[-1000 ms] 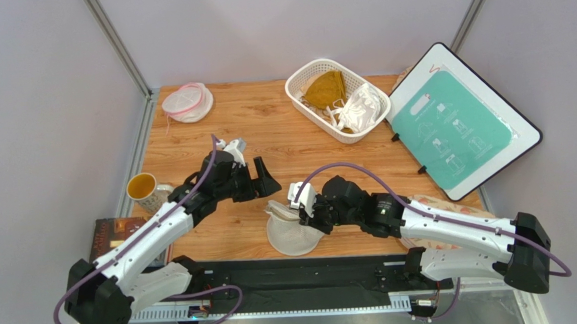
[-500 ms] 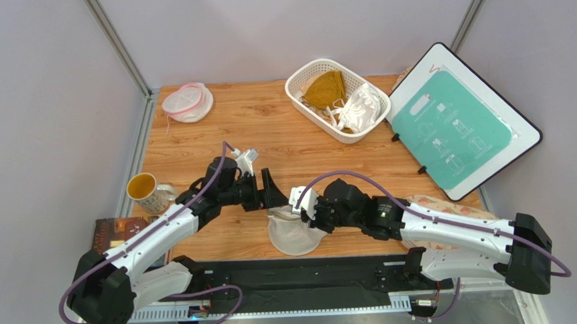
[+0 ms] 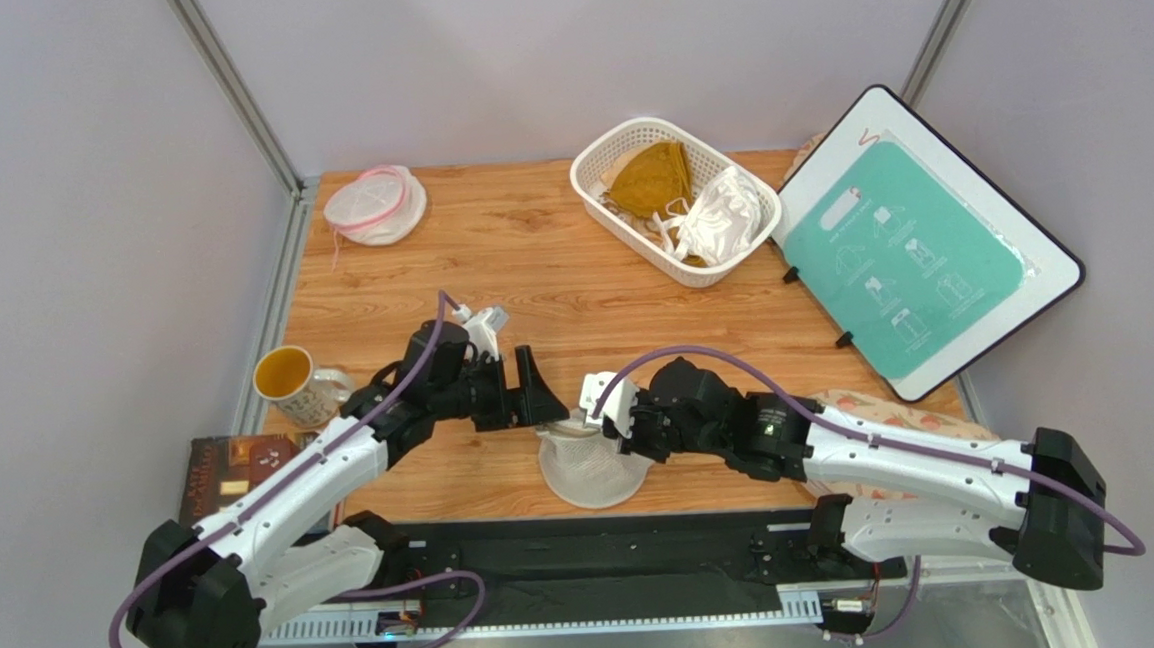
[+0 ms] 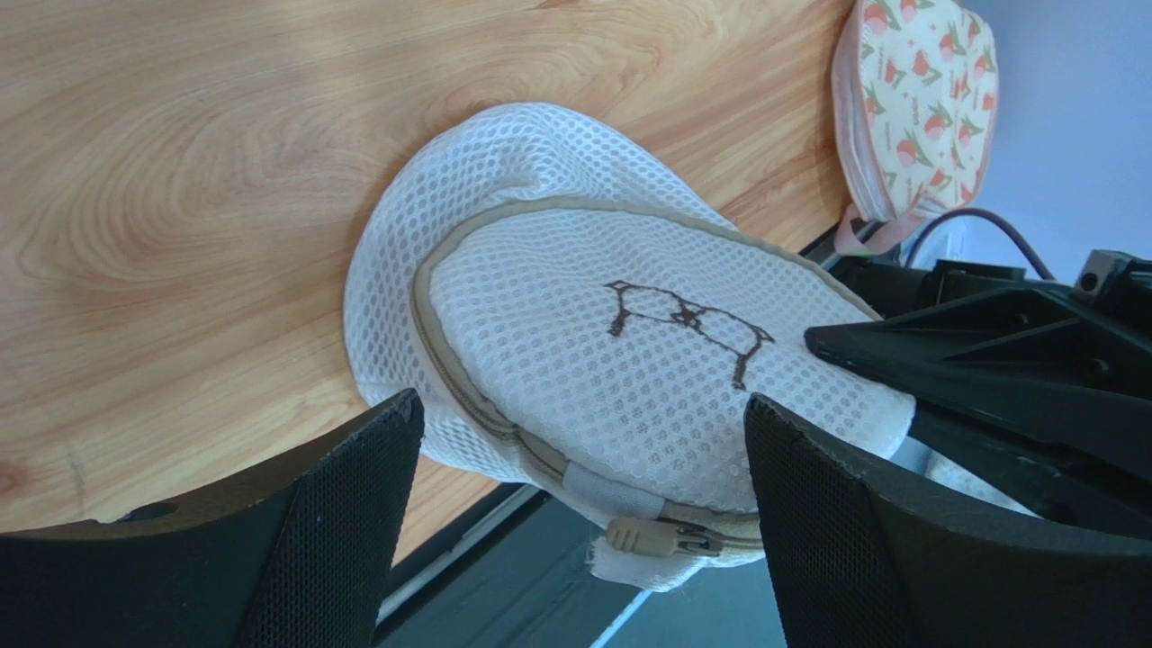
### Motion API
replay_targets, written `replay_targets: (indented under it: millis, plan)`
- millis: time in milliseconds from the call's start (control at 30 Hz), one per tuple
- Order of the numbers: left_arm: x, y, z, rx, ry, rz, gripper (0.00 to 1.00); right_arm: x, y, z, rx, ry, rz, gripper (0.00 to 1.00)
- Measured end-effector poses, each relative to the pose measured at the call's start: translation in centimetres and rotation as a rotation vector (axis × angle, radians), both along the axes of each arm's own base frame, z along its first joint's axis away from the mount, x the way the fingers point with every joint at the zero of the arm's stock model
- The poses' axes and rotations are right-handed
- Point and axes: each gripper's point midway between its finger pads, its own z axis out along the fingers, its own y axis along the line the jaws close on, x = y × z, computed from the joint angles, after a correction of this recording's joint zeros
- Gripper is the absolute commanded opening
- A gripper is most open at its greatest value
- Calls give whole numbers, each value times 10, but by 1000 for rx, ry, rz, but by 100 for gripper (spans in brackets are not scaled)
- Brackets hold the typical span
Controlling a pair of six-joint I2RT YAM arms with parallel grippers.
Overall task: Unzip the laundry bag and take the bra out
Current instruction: Adjust the laundry bag at the center of the board.
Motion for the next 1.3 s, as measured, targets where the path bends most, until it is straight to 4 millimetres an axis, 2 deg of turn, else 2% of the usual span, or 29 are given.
replay_targets:
  millis: [100, 300, 367, 500, 567, 733, 900, 967, 1000, 1033, 1200, 1233, 1300]
  plan:
    - [1, 6, 5, 11, -48, 10, 97, 0, 0, 3, 9, -5, 1, 0]
    - [-3, 19, 40, -56, -283, 14, 97, 0, -3, 20, 68, -9, 3, 0]
    - [-5, 18, 41, -80, -335, -9, 96, 1, -6, 27, 99, 1, 5, 0]
    - [-13, 17, 23, -90, -390, -76, 95, 0, -10, 43, 167, 22, 23, 0]
    - [-14, 16, 20, -91, -415, -101, 95, -3, -12, 46, 183, 35, 40, 0]
    - [-11, 7, 39, -148, -567, -170, 96, -12, -14, 49, 191, 96, 83, 0]
    - [-15, -4, 61, -218, -692, -258, 93, -20, -14, 69, 224, 140, 130, 0]
    - [-19, -7, 71, -252, -734, -291, 88, -24, -13, 76, 239, 146, 152, 0]
    - [-21, -9, 74, -267, -749, -307, 83, -26, -14, 78, 246, 152, 163, 0]
    - [-23, -11, 77, -282, -760, -323, 68, -28, -14, 80, 251, 156, 172, 0]
    - [-30, -15, 78, -316, -774, -375, 39, -38, -16, 85, 269, 195, 210, 0]
    - [-32, -15, 78, -319, -772, -379, 23, -38, -16, 85, 271, 199, 211, 0]
    - [-34, -17, 78, -323, -776, -391, 7, -38, -17, 84, 268, 206, 207, 0]
